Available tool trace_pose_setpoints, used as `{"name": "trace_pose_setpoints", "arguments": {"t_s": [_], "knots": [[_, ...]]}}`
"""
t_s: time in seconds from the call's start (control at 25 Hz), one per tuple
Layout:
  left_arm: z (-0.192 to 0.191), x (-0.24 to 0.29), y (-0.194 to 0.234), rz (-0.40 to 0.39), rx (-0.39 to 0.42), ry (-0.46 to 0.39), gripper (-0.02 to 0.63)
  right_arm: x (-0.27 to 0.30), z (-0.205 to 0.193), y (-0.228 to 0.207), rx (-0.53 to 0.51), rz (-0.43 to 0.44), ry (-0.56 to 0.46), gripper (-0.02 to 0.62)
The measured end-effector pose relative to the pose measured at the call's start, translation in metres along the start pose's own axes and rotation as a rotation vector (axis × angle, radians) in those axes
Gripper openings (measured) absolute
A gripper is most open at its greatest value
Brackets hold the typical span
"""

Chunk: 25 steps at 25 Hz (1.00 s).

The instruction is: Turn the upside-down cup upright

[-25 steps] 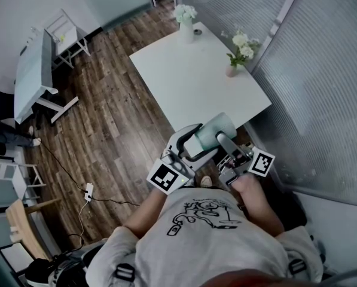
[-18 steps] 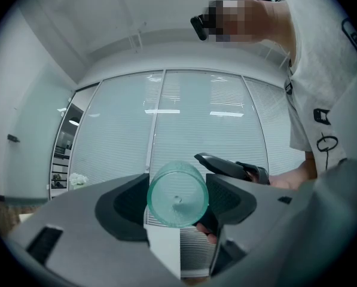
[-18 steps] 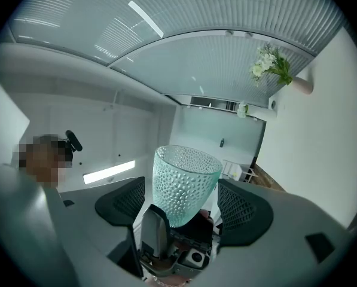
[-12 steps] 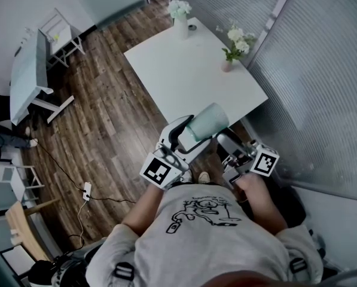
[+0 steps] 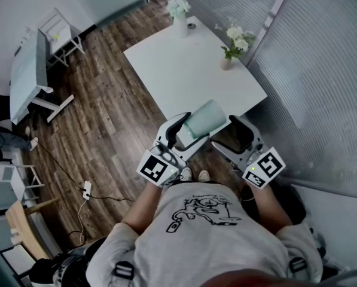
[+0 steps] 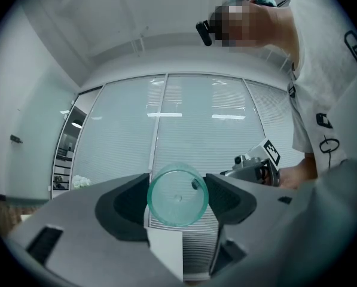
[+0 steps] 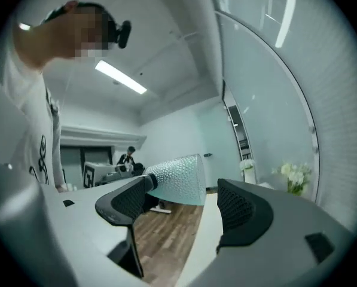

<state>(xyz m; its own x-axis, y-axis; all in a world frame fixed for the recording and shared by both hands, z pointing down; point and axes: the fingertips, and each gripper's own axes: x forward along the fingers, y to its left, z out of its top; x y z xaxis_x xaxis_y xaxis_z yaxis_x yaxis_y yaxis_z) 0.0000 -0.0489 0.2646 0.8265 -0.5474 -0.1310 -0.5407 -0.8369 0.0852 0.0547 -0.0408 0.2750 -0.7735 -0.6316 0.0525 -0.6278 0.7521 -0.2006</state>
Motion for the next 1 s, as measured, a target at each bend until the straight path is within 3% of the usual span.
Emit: {"name": "trace_pose_setpoints", "arguments": {"t_s": [0.16, 0.28, 0.6, 1.0], "knots": [[0.001, -0.001, -0.001, 0.001, 0.003, 0.005, 0.295, 0.001, 0.01, 0.007, -0.293, -0.045, 0.038, 0.37], [0.002, -0.003, -0.002, 0.002, 0.008, 0.006, 0.295, -0.001, 0.006, 0.01, -0.514, -0.061, 0.129, 0.371], [-0.003, -0.003, -0.011, -0.007, 0.001, 0.012, 0.295, -0.002, -0.004, 0.015, -0.948, -0.13, 0.294, 0.371], [-0.008, -0.004, -0.02, -0.034, -0.002, 0.032, 0.295, 0.007, -0.009, 0.024, -1.275, -0.138, 0.388, 0.371]]}}
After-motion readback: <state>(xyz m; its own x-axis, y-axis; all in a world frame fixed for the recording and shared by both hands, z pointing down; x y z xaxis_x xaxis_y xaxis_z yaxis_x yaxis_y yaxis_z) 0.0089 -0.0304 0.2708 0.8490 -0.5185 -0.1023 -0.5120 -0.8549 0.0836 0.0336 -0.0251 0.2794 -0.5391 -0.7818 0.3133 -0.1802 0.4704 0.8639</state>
